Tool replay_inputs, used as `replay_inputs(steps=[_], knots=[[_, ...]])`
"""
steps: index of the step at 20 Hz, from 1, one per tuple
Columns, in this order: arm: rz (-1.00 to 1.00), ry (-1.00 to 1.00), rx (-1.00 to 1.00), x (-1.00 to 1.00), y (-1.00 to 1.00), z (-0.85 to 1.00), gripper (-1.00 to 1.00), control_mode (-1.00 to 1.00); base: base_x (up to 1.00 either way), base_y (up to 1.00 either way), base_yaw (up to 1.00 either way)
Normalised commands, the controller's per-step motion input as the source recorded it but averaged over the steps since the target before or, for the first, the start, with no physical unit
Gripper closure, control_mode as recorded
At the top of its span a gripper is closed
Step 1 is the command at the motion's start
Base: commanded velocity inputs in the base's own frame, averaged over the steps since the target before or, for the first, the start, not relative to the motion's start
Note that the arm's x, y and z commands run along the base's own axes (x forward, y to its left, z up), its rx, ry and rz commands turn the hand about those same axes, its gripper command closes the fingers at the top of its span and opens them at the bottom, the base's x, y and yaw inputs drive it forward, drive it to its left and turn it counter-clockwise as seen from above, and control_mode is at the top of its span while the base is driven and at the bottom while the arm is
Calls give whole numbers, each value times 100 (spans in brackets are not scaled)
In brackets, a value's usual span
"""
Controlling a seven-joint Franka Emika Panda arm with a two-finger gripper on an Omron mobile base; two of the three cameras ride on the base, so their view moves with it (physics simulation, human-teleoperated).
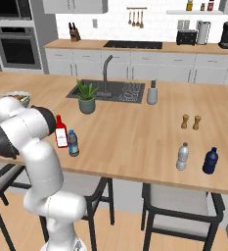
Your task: Move the plastic bottles in the middle to the plastics group, and the glass bottles in the middle to the glass group.
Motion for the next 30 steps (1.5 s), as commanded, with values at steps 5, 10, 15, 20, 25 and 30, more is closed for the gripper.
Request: replay_inputs(steps=[5,10,15,20,25,30], knots=[[0,-2,0,29,16,7,100,-100,0,0,0],[0,0,-2,44,18,3,100,-100,0,0,0],[0,0,-1,0,25,0,100,-100,0,0,0],[0,-1,-1,12,24,0,100,-100,0,0,0],[0,-1,0,7,0,0,100,-100,0,0,0],[0,0,0,20,0,0,100,-100,0,0,0]])
